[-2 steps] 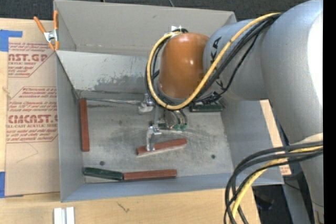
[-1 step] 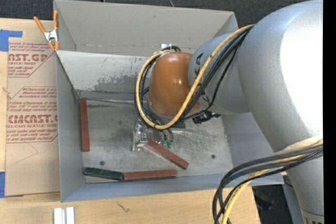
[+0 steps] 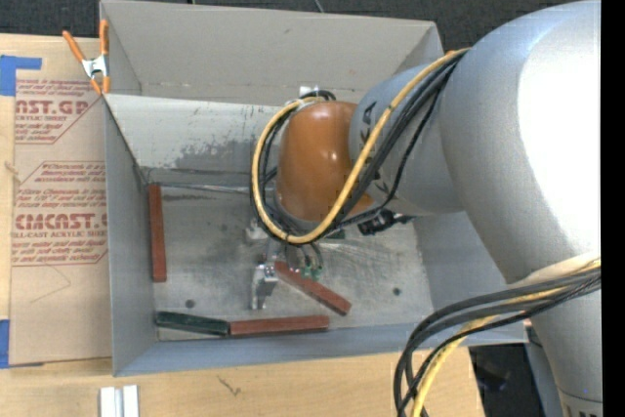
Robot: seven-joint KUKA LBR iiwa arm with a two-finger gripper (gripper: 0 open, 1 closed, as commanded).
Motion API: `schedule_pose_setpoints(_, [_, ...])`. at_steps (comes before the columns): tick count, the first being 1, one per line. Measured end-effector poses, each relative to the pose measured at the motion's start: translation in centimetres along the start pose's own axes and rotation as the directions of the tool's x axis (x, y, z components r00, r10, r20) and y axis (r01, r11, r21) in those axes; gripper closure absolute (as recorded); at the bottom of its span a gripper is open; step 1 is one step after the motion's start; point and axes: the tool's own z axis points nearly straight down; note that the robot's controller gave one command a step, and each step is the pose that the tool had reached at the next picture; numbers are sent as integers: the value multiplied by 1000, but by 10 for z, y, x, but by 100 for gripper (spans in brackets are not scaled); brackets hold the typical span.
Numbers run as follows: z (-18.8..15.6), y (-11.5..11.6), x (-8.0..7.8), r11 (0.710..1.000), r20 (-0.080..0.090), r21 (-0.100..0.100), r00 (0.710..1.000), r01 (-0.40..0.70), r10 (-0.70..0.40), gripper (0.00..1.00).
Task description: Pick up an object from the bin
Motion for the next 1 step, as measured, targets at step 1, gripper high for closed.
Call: schedule_pose_setpoints(1, [0, 0, 0, 1000, 0, 0, 1000, 0, 0, 0])
